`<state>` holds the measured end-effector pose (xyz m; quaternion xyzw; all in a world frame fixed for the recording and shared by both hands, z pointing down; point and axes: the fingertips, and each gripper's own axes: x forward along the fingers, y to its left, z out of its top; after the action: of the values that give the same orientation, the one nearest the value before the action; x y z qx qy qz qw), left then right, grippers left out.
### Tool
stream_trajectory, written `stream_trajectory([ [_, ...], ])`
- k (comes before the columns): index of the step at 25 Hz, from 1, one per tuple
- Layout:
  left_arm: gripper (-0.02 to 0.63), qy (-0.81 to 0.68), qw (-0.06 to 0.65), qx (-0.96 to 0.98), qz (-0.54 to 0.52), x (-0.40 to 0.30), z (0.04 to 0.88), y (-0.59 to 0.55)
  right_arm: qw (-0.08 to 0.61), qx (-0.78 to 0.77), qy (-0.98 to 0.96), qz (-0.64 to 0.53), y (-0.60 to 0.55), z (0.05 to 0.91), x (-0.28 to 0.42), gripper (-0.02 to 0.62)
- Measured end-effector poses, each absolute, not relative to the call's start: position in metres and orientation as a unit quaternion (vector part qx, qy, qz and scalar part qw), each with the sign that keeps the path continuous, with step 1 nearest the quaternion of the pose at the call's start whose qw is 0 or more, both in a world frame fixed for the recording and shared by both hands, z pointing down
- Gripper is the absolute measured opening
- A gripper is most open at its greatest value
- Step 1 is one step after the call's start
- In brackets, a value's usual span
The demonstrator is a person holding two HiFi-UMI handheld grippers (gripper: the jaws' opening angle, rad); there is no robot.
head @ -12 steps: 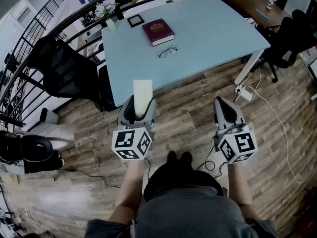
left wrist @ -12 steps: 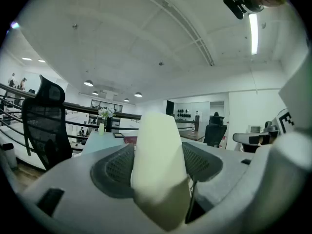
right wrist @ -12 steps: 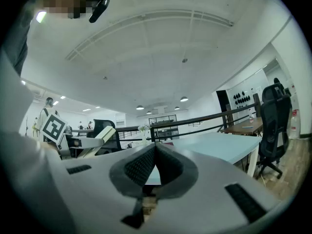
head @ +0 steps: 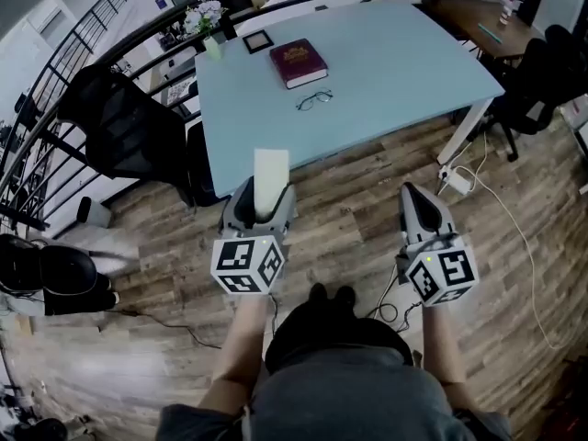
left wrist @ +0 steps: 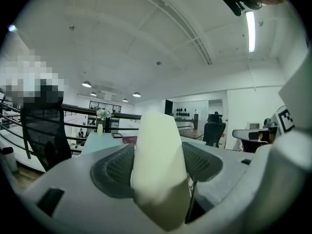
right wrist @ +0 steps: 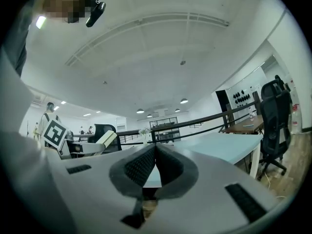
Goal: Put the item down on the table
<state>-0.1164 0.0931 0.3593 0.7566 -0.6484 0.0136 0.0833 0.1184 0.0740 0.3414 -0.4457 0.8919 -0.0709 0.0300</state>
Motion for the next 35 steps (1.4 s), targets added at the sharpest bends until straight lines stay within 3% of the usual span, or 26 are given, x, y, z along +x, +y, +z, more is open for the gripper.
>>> stream_trajectory([
  [16,0.310,-0.660,0.065,0.748,0.029,-0.131,0.359,0.068,0.037,-0.446,0.891,-0.076,0.055,0.341,0.127,0.005],
  [35,0.310,-0.609,0.094,0.785,0.060,-0.158,0.399,-0.094,0.019,-0.484,0.870,-0.094,-0.082,0.353,0.095,0.005],
])
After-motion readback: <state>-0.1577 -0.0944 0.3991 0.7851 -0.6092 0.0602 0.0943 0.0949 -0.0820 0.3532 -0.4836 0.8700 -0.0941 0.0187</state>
